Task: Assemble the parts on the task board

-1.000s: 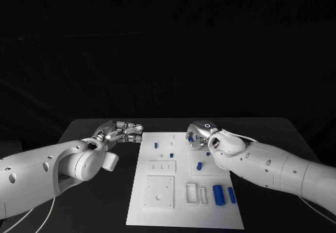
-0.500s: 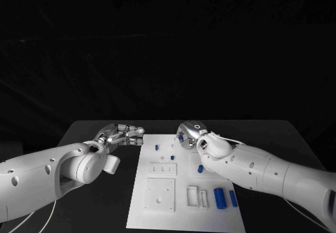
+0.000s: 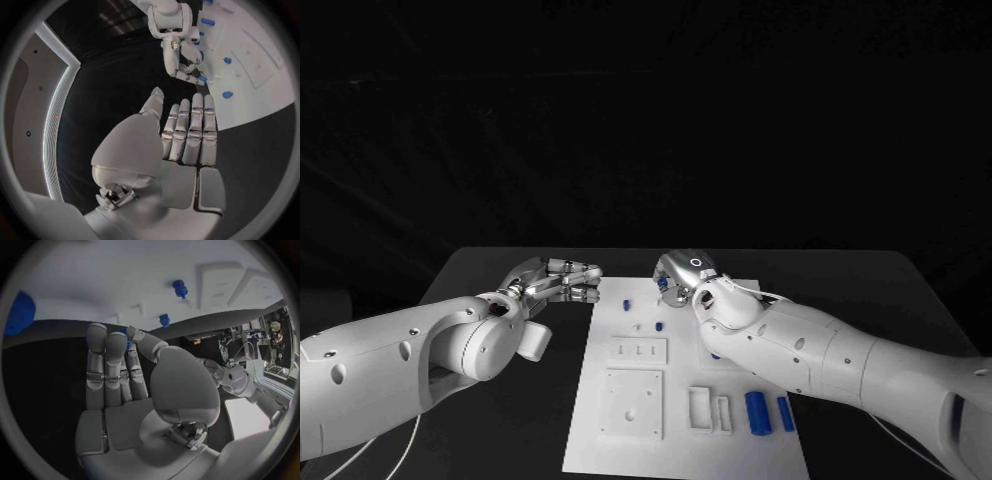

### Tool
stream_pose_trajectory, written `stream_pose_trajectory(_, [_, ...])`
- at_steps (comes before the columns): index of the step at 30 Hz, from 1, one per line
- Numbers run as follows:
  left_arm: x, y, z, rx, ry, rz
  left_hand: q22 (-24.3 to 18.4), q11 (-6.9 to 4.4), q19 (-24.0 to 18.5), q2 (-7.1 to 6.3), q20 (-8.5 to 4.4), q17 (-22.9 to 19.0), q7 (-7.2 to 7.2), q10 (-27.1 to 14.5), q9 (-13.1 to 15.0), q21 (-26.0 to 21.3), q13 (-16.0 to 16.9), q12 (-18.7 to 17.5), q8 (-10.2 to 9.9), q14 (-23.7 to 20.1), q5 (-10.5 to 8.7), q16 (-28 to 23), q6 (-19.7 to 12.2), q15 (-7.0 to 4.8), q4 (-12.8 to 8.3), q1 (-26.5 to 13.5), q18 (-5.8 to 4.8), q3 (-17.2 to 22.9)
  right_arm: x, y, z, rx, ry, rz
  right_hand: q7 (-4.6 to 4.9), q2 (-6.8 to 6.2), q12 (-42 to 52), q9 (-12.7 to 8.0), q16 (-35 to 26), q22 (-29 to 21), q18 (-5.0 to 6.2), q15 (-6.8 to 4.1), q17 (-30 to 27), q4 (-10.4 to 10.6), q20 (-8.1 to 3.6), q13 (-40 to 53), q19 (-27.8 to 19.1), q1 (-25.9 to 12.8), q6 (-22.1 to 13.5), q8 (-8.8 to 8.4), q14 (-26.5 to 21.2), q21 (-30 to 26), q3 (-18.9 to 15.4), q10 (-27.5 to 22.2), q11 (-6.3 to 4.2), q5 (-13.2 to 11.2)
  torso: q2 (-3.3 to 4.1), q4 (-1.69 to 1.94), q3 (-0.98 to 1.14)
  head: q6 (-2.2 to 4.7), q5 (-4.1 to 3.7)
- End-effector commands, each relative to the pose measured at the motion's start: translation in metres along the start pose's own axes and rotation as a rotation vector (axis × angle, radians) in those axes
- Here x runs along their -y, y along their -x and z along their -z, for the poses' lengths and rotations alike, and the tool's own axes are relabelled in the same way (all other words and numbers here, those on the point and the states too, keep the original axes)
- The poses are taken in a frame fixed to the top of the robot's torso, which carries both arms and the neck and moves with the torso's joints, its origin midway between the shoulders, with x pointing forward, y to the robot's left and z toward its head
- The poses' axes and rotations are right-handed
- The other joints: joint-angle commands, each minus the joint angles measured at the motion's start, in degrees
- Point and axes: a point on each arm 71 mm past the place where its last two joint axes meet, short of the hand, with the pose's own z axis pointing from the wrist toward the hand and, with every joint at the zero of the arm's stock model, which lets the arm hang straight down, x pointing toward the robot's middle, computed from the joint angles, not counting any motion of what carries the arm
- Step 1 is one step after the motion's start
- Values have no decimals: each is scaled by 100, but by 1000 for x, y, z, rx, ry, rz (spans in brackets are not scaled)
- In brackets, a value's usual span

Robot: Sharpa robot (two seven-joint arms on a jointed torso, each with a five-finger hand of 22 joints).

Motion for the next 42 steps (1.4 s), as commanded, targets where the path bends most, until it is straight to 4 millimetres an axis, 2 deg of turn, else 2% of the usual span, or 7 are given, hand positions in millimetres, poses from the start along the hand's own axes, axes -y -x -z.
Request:
stream_pose_trajectory(1, [2,-2,-1,-17,-6,5,-2,-6,-6,45,-46,0,19,-43,-5,22,8,13,-33,-7,7,36,9,-8,-31,-17,-78,-3,-1,1,-1,26,1,5,11,4,31,-4,29,5,83,-31,-8,6,1,20,33,50,48,-2,10,-19,25,231,-204,-10,26,24,-18,9,-5])
stream_pose_trajectory(4, [2,-3,-2,-17,-6,4,-2,-6,-6,45,-46,0,19,-43,-5,22,8,13,-33,-7,7,36,9,-8,-31,-17,-78,-3,-3,1,-1,26,5,2,9,-2,32,-5,32,101,83,-32,-20,6,0,20,53,54,48,-2,10,-93,31,230,-205,-11,51,41,-36,16,-7])
stream_pose_trajectory(9, [2,-4,-2,-19,-6,4,-2,-6,-6,45,-46,0,19,-43,-5,22,8,13,-33,-7,7,36,9,-8,-31,-17,-78,-3,-5,0,-2,19,8,3,9,-2,32,-5,32,101,83,-32,-20,6,0,20,53,54,48,-2,10,-93,31,230,-205,-11,72,56,-37,11,-7])
stream_pose_trajectory(19, [2,-3,-2,-18,-4,4,-3,-4,-16,49,-45,0,24,-47,-6,35,8,13,-34,-15,8,43,1,-7,-52,-18,-78,-9,1,-3,-3,-5,-4,17,13,-5,31,-6,29,253,81,-30,-46,-10,2,19,87,48,42,-2,11,-219,21,221,-201,8,79,39,-37,-5,9])
stream_pose_trajectory(26, [2,-3,-2,-18,-4,3,-3,-4,-16,49,-45,0,24,-47,-6,35,8,13,-34,-15,8,43,1,-7,-52,-18,-78,-9,5,-3,-2,-6,-23,29,12,0,31,-6,32,285,81,-31,-47,-13,2,19,98,49,42,-2,10,-247,26,221,-201,4,85,44,-33,-12,14])
stream_pose_trajectory(34, [2,-3,-3,-20,-3,3,-3,-4,-16,49,-45,0,24,-47,-6,35,8,13,-34,-15,8,43,1,-7,-52,-18,-78,-9,6,-5,-3,-23,-29,34,12,-8,31,-6,32,308,81,-30,-49,-14,1,19,103,45,44,-3,9,-264,33,220,-201,4,104,46,-42,-4,11])
stream_pose_trajectory(42, [2,-5,-4,-24,-2,3,-5,-2,-24,51,-43,-1,27,-53,-5,44,8,12,-33,-20,10,46,-7,-6,-66,-15,-77,-10,4,-8,-3,-36,-27,29,15,-2,32,-7,24,357,78,-26,-61,-10,6,19,115,38,35,-2,10,-323,14,207,-198,10,112,53,-50,-30,11])
